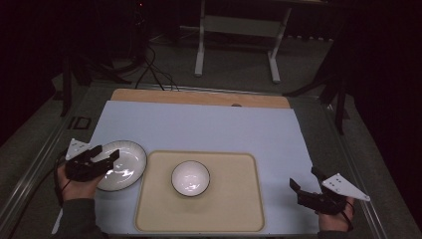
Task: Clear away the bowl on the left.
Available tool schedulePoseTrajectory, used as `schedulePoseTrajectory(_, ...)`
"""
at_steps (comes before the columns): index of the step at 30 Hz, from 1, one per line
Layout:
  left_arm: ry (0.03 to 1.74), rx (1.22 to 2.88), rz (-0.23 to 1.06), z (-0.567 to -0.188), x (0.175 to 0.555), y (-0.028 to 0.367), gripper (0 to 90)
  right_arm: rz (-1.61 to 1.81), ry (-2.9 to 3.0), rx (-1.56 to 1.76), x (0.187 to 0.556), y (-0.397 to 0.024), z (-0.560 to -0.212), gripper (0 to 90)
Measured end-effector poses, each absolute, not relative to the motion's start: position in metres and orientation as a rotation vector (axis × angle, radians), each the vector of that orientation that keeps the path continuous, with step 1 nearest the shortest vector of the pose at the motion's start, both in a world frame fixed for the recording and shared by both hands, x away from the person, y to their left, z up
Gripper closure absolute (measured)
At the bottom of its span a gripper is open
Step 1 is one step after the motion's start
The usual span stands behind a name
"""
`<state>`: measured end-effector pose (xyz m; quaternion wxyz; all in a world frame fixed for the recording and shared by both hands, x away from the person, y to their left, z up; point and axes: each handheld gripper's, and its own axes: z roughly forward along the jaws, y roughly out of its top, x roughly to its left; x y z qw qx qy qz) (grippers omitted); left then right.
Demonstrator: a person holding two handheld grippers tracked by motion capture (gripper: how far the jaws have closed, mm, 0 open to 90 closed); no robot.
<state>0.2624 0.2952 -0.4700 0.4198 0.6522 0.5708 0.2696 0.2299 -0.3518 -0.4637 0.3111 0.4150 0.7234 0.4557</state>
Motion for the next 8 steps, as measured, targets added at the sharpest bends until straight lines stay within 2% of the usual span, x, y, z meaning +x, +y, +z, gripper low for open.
schedulePoseTrajectory(8, 1.475, 1.588, 0.675, -0.472, 0.2615, 0.3056, 34.8, 1.202, 1.905, 1.1, 0.2297, -0.3522, -0.4635, 13.5)
